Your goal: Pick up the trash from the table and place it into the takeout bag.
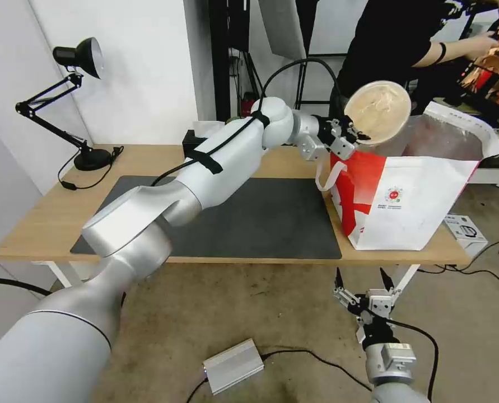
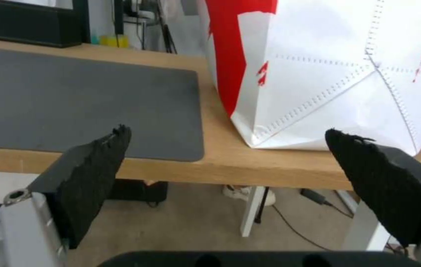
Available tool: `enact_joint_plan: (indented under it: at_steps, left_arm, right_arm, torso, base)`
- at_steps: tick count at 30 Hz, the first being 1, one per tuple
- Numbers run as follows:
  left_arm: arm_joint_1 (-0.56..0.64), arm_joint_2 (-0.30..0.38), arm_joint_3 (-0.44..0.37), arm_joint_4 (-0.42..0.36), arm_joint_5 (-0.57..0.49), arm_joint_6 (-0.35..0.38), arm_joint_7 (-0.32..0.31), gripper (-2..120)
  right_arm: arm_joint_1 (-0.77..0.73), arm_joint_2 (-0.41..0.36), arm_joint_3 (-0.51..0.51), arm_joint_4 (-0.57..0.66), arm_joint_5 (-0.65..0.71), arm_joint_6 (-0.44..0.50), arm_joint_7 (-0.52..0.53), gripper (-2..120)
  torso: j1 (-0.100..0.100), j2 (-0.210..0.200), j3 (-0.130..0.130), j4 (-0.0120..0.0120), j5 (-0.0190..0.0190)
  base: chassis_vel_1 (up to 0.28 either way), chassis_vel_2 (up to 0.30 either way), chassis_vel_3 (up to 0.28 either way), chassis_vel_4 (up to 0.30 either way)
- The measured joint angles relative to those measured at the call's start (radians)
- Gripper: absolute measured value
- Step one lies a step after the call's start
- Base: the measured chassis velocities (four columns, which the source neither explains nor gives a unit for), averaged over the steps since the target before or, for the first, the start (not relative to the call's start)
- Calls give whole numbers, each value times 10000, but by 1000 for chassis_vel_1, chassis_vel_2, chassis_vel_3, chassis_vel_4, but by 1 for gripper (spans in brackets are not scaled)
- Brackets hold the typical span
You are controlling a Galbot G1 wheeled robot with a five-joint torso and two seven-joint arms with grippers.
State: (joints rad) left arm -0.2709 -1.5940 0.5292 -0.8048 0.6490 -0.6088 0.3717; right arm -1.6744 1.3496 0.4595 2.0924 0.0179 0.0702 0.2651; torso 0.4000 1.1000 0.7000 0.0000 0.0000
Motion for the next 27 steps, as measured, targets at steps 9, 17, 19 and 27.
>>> enact_joint_plan:
  at_steps: [9,17,19,27]
  left_arm:
    - [-81,1,78,-114,-139,36,-172,3]
    - [-178,3,313,-264,-459,133,-296,32]
    - [-210,4,385,-313,-570,191,-308,41]
    - [-262,4,596,-425,-856,267,-328,67]
  right_arm:
    - [0,33,-45,48,-12,-22,0,100]
    - [4,52,-149,103,-47,-46,0,100]
    - [5,54,-157,118,-51,-48,1,100]
    - [8,62,-167,153,-55,-52,3,100]
  torso:
    - [0,0,0,0,0]
    - [0,0,0,0,0]
    - [0,0,0,0,0]
    - [0,0,0,0,0]
  base:
    - [0,0,0,0]
    - [0,0,0,0]
    - [0,0,0,0]
    - [0,0,0,0]
